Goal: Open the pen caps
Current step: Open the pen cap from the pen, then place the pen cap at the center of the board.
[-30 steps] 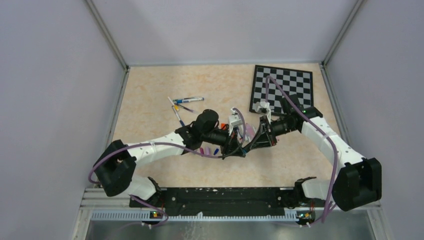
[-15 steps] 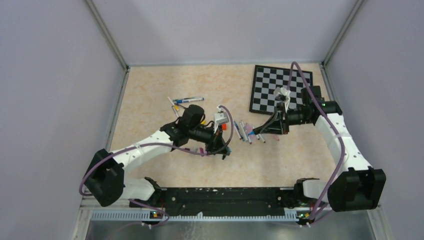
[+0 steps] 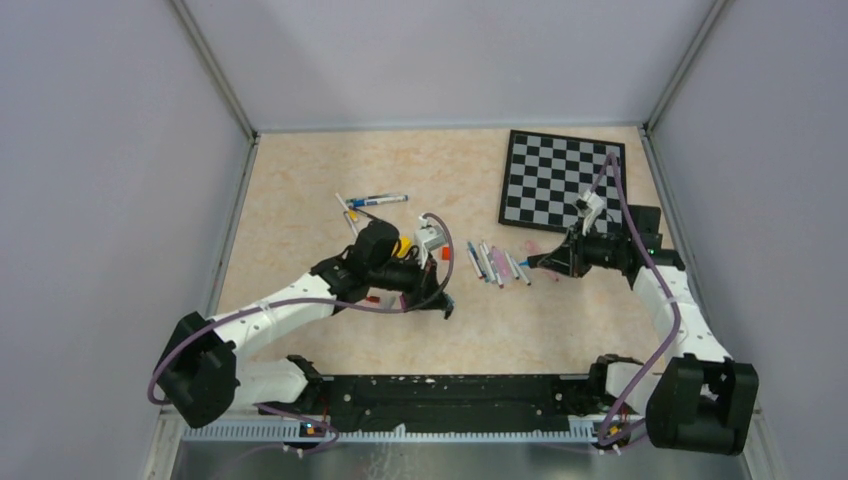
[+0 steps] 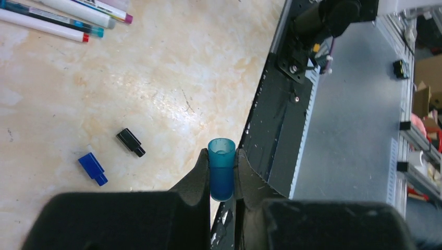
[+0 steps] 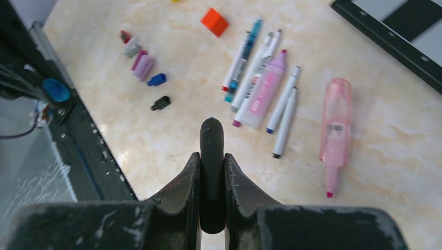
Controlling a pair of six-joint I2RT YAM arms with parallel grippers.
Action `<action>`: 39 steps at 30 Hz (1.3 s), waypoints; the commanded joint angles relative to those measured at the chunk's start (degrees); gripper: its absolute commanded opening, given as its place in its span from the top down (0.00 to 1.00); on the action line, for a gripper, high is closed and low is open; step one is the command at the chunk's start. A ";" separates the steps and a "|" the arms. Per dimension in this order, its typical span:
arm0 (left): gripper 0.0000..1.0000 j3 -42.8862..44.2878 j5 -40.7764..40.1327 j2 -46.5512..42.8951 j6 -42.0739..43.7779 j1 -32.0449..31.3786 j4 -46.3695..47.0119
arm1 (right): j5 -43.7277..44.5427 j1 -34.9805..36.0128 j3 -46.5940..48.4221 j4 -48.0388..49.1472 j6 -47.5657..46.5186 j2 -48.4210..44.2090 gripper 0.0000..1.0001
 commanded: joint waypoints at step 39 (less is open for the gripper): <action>0.73 12.30 -46.38 25.60 -17.63 -20.58 -1.10 | 25.98 -11.52 -20.85 46.14 43.38 1.43 1.00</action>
